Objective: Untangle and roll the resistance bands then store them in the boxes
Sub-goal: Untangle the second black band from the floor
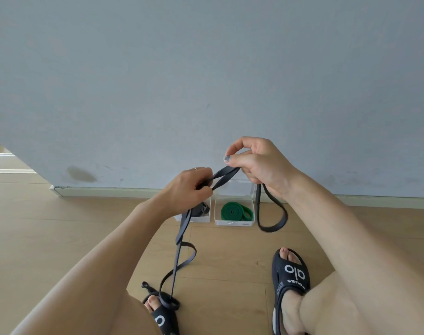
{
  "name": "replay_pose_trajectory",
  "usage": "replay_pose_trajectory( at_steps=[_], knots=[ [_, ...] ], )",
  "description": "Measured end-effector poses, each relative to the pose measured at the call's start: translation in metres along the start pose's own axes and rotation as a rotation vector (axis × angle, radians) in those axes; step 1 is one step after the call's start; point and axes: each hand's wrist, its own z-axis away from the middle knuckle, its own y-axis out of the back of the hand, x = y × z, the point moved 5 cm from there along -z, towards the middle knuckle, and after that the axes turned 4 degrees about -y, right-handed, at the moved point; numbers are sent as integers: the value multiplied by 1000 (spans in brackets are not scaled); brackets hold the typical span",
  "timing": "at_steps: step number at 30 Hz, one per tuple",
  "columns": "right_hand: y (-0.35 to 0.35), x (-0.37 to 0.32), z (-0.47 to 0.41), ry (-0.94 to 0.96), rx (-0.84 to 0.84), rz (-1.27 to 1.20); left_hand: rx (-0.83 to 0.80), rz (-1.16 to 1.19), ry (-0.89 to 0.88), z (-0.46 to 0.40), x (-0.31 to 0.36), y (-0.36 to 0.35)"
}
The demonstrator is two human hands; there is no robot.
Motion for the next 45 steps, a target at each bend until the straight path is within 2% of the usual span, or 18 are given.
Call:
replay_pose_trajectory(
  at_steps=[12,16,19,21,23,27,28,29,30,32,33,34,35,37,39,40,42,45],
  knots=[
    [6,-1,-1,4,44,-57,18,-78,246,5,-60,7],
    [5,0,-3,18,87,-98,-50,-253,350,8,-71,-1],
    [7,-5,-4,47,123,-161,-66,-594,419,10,-77,5],
    [8,-7,-4,57,144,-182,0,-738,412,10,-78,13],
    [12,-6,-5,49,184,-216,113,-516,428,12,-82,13],
    [26,-4,-7,15,305,-304,369,835,518,13,-75,12],
    [30,-4,-8,16,326,-336,456,999,488,12,-73,19],
    [33,-5,-8,23,343,-368,518,974,449,12,-71,28],
    [36,-6,-7,32,357,-396,522,738,405,13,-70,37],
    [43,-7,-6,40,390,-420,365,-64,291,16,-70,44],
    [48,-6,-5,39,412,-415,299,-351,226,16,-67,45],
    [53,-5,-4,39,429,-403,283,-476,177,15,-63,48],
    [56,-3,-2,39,437,-392,320,-478,159,15,-60,52],
    [58,-1,0,40,436,-380,403,-246,234,15,-64,57],
    [55,-1,1,44,421,-367,299,99,385,19,-70,45],
    [54,-2,2,45,412,-361,210,151,456,23,-72,37],
    [53,-2,2,45,399,-361,110,35,517,28,-74,34],
    [54,1,3,25,356,-356,87,-120,533,31,-76,46]
  ],
)
